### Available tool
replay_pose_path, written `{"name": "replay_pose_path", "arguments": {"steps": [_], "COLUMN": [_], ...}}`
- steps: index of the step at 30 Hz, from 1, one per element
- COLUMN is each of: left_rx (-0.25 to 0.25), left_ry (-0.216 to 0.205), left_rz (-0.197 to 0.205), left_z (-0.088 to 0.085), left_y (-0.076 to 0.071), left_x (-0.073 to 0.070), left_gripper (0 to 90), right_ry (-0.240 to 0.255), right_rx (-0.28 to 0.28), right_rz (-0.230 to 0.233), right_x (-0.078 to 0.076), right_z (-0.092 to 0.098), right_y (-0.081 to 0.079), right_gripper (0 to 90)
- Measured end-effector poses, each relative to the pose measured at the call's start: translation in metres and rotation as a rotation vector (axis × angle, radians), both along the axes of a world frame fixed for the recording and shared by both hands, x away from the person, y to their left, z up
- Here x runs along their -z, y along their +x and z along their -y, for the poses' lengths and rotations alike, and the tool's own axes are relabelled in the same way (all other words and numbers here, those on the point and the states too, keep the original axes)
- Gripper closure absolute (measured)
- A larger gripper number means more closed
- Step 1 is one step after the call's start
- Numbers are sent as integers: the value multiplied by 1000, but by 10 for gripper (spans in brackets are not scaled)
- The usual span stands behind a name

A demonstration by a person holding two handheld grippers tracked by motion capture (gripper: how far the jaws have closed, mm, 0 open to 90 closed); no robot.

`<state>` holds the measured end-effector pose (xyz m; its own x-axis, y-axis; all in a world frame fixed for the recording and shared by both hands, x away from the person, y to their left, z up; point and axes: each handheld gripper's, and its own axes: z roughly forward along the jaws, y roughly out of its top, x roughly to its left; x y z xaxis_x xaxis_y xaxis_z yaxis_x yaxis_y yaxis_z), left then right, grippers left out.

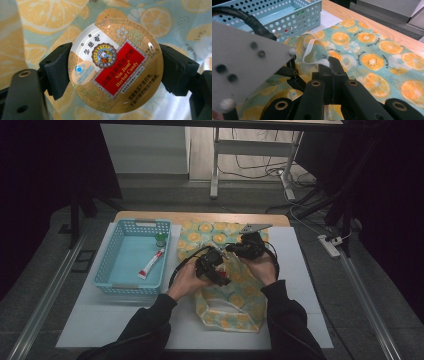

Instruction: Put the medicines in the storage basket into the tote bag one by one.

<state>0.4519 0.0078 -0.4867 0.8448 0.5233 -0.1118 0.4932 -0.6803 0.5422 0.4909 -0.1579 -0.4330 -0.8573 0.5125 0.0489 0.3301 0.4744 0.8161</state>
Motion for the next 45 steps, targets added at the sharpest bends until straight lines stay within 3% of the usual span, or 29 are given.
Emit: {"name": "replay_pose_path", "arguments": {"steps": [8,23,27,29,34,40,45], "left_rx": [7,-7,1,-8,-18,-3,8], "left_ry": [38,37,19,-13,-56,-62,-113], "left_rz": [19,45,39,26,3,2,-11], "left_z": [8,15,14,12,7,-1,-7], "left_y": [8,17,17,17,13,3,-6], "left_x": [10,26,28,26,18,8,-3], "left_gripper": [202,199,190,136,111,93,52], "right_ry": [5,-7,-8,-5,-1,7,7], "right_rx": [22,38,39,38,34,26,18], "right_rz": [-2,-10,-12,-12,-8,-15,-16], "right_x": [3,10,11,11,10,9,8], "right_z": [4,6,6,6,7,6,5], "right_y": [4,8,9,9,8,7,6], "right_gripper": [899,899,899,899,899,898,898]}}
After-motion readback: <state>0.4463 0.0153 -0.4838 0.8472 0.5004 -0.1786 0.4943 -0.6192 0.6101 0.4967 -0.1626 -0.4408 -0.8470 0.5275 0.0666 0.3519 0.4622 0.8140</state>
